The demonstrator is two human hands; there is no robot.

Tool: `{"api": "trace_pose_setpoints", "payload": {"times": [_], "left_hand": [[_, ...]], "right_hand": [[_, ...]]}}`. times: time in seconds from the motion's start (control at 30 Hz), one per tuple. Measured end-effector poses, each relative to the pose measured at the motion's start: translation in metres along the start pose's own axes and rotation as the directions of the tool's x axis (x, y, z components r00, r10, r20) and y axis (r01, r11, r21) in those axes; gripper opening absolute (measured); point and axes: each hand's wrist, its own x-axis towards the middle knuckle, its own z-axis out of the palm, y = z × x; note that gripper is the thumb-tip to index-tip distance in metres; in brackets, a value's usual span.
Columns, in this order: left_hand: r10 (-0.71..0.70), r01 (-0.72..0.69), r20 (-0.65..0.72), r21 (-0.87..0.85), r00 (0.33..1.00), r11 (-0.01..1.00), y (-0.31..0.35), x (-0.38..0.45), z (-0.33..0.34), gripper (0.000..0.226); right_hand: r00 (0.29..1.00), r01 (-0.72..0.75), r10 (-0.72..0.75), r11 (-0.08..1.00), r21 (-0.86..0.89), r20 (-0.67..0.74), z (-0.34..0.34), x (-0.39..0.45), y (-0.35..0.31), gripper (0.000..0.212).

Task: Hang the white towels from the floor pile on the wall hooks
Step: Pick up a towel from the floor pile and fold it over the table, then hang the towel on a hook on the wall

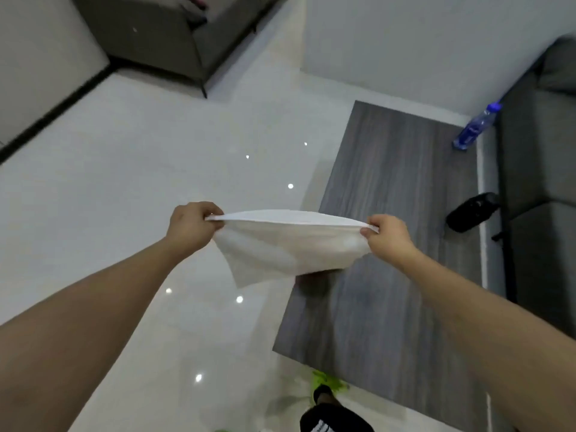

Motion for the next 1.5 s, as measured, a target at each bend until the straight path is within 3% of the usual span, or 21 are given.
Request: {"api": "trace_pose_setpoints", "payload": {"times": [0.13, 0.27, 0.4, 0.53, 0.63, 0.7, 0.77, 0.83, 0.9, 0.97, 1.0, 1.07, 1.17, 1.27, 1.3, 1.4, 1.5], "left_hand": [[-0.008, 0.003, -0.21, -0.026, 0.978, 1.0, -0.033, -0.044, -0.128, 0.009], [-0.066, 0.031, -0.449, -0.085, 0.891, 0.996, -0.086, -0.109, -0.265, 0.014], [-0.22, 0.087, -0.654, -0.23, 0.723, 0.969, -0.146, -0.188, -0.378, 0.011], [-0.374, 0.138, -0.77, -0.357, 0.516, 0.924, -0.209, -0.273, -0.462, 0.012], [-0.498, 0.302, -0.78, -0.405, 0.379, 0.863, -0.253, -0.337, -0.502, 0.016], [-0.587, 0.473, -0.742, -0.41, 0.324, 0.78, -0.278, -0.379, -0.52, 0.016], [-0.656, 0.656, -0.674, -0.33, 0.341, 0.679, -0.299, -0.415, -0.532, 0.013], [-0.673, 0.703, -0.606, -0.247, 0.425, 0.667, -0.314, -0.436, -0.539, 0.039], [-0.603, 0.491, -0.569, -0.359, 0.559, 0.794, -0.315, -0.443, -0.544, 0.076], [-0.512, 0.226, -0.598, -0.489, 0.616, 0.843, -0.318, -0.444, -0.556, 0.072], [-0.5, 0.168, -0.626, -0.513, 0.598, 0.842, -0.327, -0.448, -0.565, 0.061], [-0.563, 0.162, -0.657, -0.567, 0.502, 0.807, -0.35, -0.464, -0.585, 0.041], [-0.641, 0.19, -0.672, -0.621, 0.372, 0.761, -0.394, -0.497, -0.616, 0.027], [-0.659, 0.201, -0.704, -0.628, 0.264, 0.752, -0.426, -0.527, -0.648, 0.022], [-0.665, 0.201, -0.712, -0.634, 0.226, 0.747, -0.433, -0.537, -0.659, 0.022], [-0.683, 0.216, -0.726, -0.657, 0.075, 0.722, -0.454, -0.578, -0.681, 0.024], [-0.667, 0.21, -0.728, -0.685, -0.157, 0.698, -0.473, -0.633, -0.688, 0.016]], "right_hand": [[0.985, 0.171, -0.17, 0.985, 0.019, -0.027, -0.011, -0.033, -0.126, 0.008], [0.912, 0.408, -0.403, 0.91, 0.068, -0.081, -0.004, -0.073, -0.273, 0.006], [0.819, 0.572, -0.558, 0.777, 0.263, -0.133, 0.019, -0.123, -0.418, 0.007], [0.723, 0.631, -0.677, 0.569, 0.527, -0.135, 0.055, -0.185, -0.547, 0.01], [0.643, 0.582, -0.762, 0.418, 0.698, -0.08, 0.09, -0.24, -0.631, 0.01], [0.574, 0.525, -0.819, 0.361, 0.771, -0.008, 0.117, -0.28, -0.683, 0.011], [0.48, 0.499, -0.876, 0.318, 0.806, 0.049, 0.148, -0.323, -0.729, 0.009], [0.339, 0.539, -0.937, 0.27, 0.798, 0.088, 0.184, -0.371, -0.77, 0.007], [0.133, 0.583, -0.975, 0.223, 0.781, 0.179, 0.223, -0.423, -0.805, 0.008], [-0.078, 0.614, -0.953, 0.186, 0.767, 0.294, 0.26, -0.472, -0.833, 0.012], [-0.148, 0.624, -0.933, 0.168, 0.763, 0.327, 0.277, -0.493, -0.846, 0.015], [-0.212, 0.598, -0.918, 0.15, 0.787, 0.336, 0.306, -0.523, -0.871, 0.02], [-0.263, 0.465, -0.895, 0.209, 0.86, 0.359, 0.349, -0.541, -0.901, 0.027], [-0.471, 0.49, -0.707, 0.286, 0.823, 0.527, 0.4, -0.554, -0.921, 0.028], [-0.508, 0.525, -0.645, 0.293, 0.799, 0.571, 0.419, -0.561, -0.927, 0.027], [-0.524, 0.65, -0.593, 0.187, 0.737, 0.612, 0.473, -0.593, -0.947, 0.022], [-0.552, 0.738, -0.536, 0.041, 0.673, 0.639, 0.518, -0.631, -0.97, 0.011]]}}
